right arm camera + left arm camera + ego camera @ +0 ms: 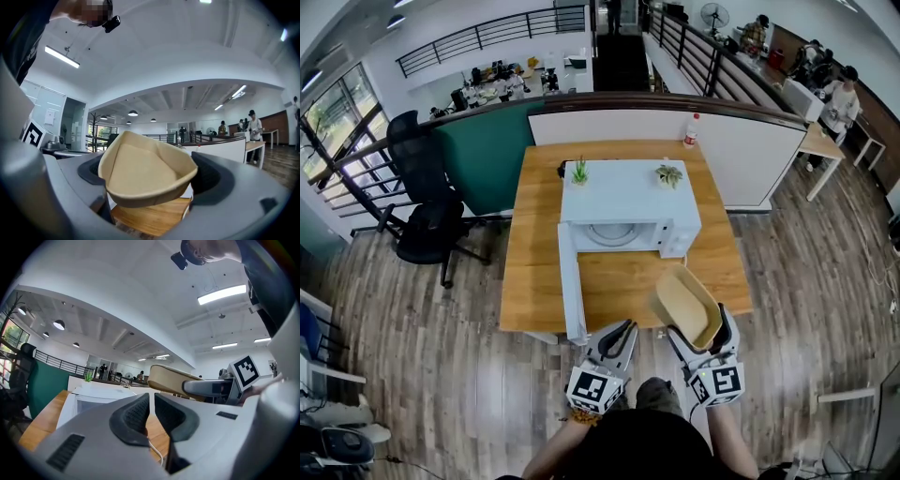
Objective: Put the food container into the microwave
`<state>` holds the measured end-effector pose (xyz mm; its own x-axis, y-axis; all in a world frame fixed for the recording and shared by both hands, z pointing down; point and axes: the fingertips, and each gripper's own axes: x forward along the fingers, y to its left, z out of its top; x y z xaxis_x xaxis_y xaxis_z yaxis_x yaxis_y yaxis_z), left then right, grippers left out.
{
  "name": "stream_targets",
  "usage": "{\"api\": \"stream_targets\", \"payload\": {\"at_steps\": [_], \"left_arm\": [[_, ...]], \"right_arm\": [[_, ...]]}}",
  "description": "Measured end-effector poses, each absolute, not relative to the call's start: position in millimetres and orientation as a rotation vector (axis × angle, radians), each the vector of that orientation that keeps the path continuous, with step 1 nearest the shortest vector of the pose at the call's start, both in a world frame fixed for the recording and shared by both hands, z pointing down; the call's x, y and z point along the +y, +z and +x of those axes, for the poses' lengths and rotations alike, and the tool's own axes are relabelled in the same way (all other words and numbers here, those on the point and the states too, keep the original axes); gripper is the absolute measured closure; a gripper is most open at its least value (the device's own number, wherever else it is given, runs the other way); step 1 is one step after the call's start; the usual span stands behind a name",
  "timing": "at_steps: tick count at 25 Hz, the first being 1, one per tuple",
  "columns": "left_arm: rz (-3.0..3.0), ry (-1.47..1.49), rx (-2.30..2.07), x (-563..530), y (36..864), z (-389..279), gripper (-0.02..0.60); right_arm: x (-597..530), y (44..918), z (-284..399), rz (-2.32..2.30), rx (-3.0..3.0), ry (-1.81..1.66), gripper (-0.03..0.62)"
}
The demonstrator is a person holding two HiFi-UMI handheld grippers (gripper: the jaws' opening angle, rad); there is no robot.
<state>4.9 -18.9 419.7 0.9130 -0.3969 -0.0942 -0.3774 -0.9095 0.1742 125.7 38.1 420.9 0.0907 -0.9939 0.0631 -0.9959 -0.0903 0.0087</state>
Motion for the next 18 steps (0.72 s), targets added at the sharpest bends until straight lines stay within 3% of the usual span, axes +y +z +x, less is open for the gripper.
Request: {"api": "stream_targets", "payload": {"at_steps": [18], "left_arm": [[2.889, -0.123, -0.802, -45, 429, -19, 0.531]], "right_arm": [[-11, 444, 133, 2.203, -2.201, 0.118, 0.063]]}}
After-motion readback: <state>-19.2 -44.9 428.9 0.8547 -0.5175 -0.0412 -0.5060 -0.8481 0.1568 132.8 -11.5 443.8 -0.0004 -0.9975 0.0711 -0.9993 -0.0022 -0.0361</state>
